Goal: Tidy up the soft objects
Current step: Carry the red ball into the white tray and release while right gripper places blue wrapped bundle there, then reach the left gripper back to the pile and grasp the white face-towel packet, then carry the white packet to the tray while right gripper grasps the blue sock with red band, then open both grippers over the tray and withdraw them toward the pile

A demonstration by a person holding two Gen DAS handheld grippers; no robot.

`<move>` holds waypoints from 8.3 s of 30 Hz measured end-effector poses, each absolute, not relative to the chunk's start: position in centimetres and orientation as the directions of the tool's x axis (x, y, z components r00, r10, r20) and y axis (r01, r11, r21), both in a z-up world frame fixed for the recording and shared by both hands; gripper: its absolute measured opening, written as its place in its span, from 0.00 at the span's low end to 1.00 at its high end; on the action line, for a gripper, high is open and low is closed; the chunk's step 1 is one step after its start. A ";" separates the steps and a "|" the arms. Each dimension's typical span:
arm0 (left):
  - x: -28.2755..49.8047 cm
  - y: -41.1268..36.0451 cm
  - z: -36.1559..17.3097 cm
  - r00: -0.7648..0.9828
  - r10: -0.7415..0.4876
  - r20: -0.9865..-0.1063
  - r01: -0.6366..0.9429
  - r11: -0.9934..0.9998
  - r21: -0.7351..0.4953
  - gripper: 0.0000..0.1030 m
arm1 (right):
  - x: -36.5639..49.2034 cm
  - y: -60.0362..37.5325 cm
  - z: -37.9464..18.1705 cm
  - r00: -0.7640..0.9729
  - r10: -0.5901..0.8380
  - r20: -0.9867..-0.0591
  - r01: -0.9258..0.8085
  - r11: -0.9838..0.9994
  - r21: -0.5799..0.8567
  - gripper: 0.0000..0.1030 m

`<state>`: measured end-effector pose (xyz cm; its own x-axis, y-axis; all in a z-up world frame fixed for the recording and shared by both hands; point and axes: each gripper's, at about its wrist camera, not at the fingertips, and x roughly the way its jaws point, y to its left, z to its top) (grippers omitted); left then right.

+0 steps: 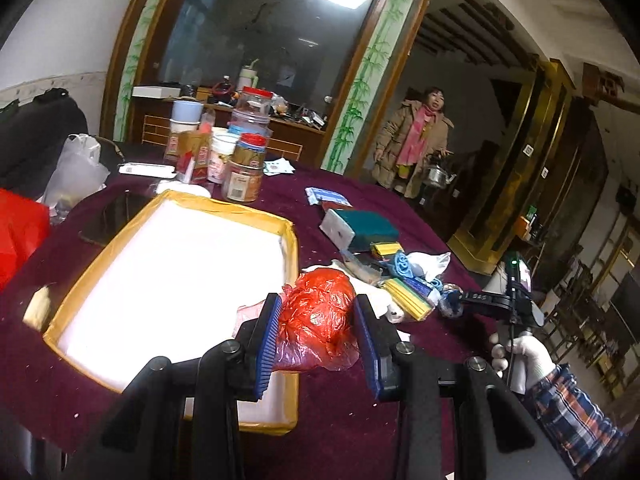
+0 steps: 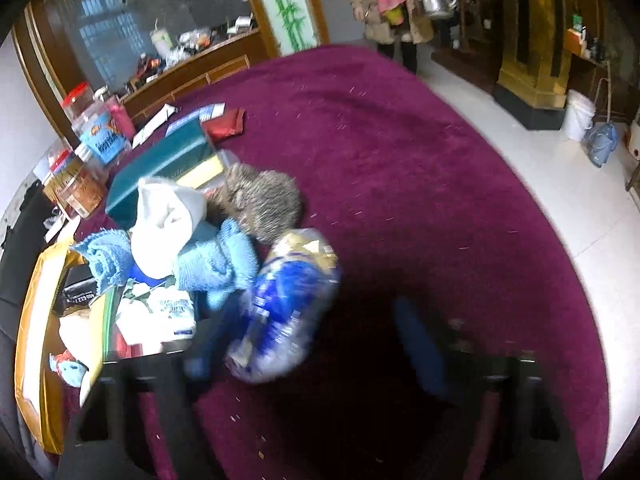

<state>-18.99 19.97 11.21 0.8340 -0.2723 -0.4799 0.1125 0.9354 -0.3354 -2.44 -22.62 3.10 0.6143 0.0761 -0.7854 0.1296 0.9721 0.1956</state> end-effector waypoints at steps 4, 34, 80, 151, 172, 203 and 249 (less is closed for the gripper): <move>-19.8 21.8 11.2 0.842 -0.240 -0.484 0.071 0.937 -0.341 0.37 | -1.4 -21.7 2.2 0.580 0.157 -0.799 0.085 0.964 0.252 0.35; 2.2 30.0 2.8 0.701 -0.390 -0.596 -0.113 0.766 -0.633 0.44 | 4.3 10.4 6.0 0.383 0.428 -0.818 -0.419 0.870 0.259 0.35; -10.8 10.2 6.7 0.613 -0.348 -0.709 0.120 0.928 -0.352 0.75 | -4.3 -21.9 4.9 0.785 0.094 -0.612 0.056 0.974 0.221 0.76; -18.1 13.9 9.0 0.715 -0.395 -0.577 0.156 0.895 -0.418 0.47 | -3.4 -23.9 2.8 0.693 0.140 -0.707 0.111 0.948 0.297 0.76; -21.6 28.3 5.8 0.795 -0.308 -0.523 -0.039 0.834 -0.551 0.47 | -5.3 6.7 2.6 0.514 0.238 -0.824 -0.556 0.824 -0.108 0.37; -0.5 34.0 5.0 0.677 -0.224 -0.701 -0.184 0.871 -0.455 0.59 | -2.8 9.9 8.0 0.299 0.555 -0.776 -0.554 0.763 0.333 0.35; -18.9 4.1 11.9 0.642 -0.565 -0.519 0.391 0.823 -0.412 0.79 | -17.5 -15.0 8.2 0.782 0.266 -0.563 -0.100 0.947 0.307 0.80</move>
<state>-18.90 4.08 11.93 0.6418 -0.5645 -0.5191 0.3910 0.8231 -0.4118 -17.51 -15.00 8.21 0.7823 0.2655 -0.5635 -0.1003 0.9465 0.3067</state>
